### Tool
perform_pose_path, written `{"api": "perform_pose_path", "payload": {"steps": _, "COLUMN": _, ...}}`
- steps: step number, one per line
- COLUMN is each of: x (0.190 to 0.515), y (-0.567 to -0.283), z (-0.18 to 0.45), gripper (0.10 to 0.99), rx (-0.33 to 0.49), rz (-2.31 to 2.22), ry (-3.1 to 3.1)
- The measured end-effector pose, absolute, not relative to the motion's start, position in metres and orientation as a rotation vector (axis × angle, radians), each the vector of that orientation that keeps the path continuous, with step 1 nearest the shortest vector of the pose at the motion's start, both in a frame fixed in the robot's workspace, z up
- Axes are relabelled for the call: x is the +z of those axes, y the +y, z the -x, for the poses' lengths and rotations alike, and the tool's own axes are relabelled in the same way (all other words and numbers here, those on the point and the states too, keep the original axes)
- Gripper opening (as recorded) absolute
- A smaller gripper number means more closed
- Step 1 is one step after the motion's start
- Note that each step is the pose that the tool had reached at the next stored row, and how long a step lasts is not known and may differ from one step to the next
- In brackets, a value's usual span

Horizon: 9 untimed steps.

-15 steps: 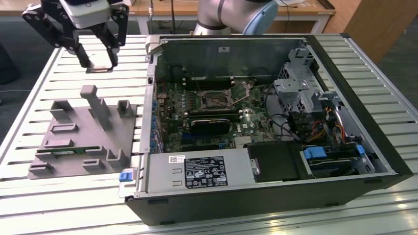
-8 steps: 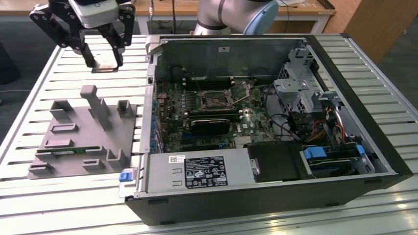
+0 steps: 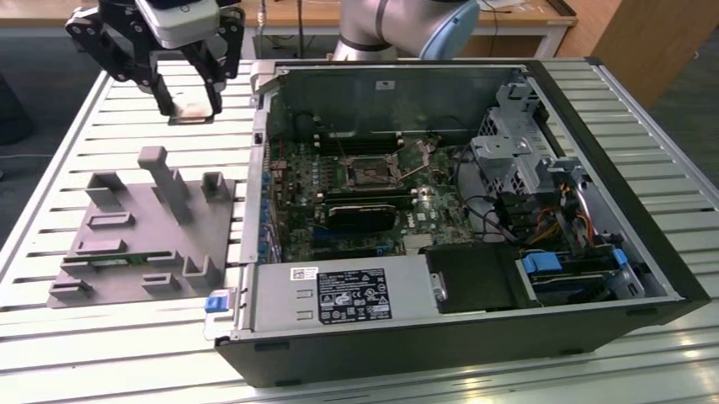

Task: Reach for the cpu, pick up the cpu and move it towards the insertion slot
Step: 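Pick up the cpu and move it towards the insertion slot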

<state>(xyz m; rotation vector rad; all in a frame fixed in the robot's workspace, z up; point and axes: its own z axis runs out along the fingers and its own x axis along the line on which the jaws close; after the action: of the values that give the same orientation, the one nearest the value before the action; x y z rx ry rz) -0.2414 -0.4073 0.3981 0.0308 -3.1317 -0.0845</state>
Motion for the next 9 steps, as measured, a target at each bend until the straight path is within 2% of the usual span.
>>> {"api": "perform_pose_path", "payload": {"steps": 9, "x": 0.398, "y": -0.407, "z": 0.225, "gripper": 0.529, "rx": -0.085, "rz": -0.031, "ry": -3.132}}
